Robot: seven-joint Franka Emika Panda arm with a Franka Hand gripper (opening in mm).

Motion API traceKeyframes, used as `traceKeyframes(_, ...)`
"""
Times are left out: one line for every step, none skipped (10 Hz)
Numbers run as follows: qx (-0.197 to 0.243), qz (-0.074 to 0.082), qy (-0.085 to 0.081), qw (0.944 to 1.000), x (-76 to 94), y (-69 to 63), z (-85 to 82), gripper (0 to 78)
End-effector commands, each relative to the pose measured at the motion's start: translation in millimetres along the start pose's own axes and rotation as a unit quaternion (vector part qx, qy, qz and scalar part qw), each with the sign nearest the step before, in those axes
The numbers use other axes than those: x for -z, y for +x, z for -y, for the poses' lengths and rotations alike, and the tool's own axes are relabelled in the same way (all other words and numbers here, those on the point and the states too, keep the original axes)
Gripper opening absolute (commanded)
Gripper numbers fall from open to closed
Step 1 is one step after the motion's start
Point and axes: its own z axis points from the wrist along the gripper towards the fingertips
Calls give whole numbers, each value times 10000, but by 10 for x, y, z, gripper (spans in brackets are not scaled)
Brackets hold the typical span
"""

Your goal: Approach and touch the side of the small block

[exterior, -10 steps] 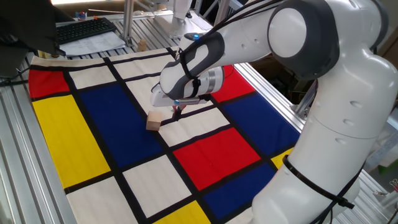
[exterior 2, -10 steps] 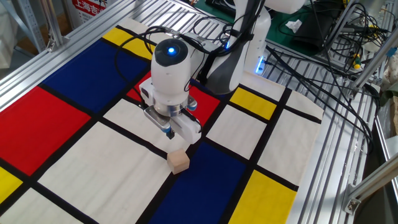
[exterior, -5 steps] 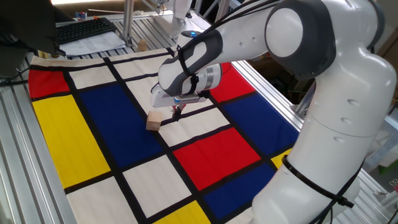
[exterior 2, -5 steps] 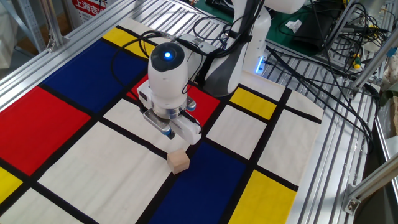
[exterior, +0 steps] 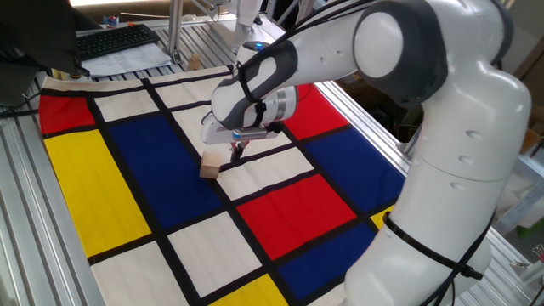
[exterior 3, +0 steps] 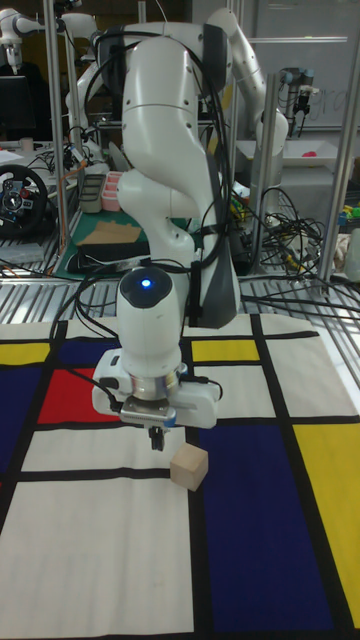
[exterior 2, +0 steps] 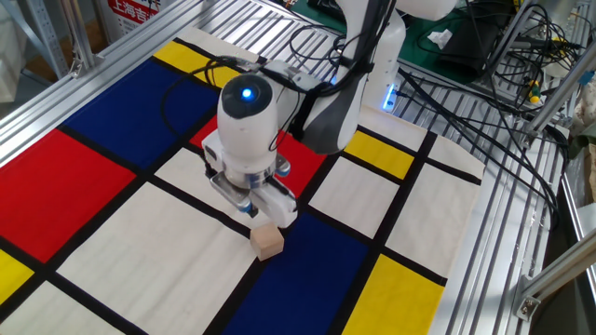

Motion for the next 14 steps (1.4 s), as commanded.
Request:
traceKeyframes(-35,49,-25,10000,-148,-111,-67,0)
traceKeyframes(-128,42,-17,9999,-181,-113,-80,0)
traceKeyframes(-251,29,-10,9997,-185,-108,-91,0)
traceKeyframes(-331,34,-11,9994,-176,-97,-113,0)
traceKeyframes(-378,44,-13,9993,-161,-79,-145,0)
traceKeyframes(-425,57,6,9991,-129,-45,-223,0)
traceKeyframes(-450,82,85,9989,-105,-13,-288,0)
traceKeyframes(-448,88,82,9989,-105,-1,-297,0)
traceKeyframes(-468,131,76,9988,-119,-3,-294,0)
traceKeyframes(-467,185,66,9987,-134,-5,-293,0)
traceKeyframes(-458,197,49,9987,-146,-8,-293,0)
traceKeyframes(-457,216,51,9987,-157,-13,-296,0)
traceKeyframes(-454,219,54,9987,-161,-17,-297,0)
traceKeyframes(-456,211,59,9987,-159,-34,-304,0)
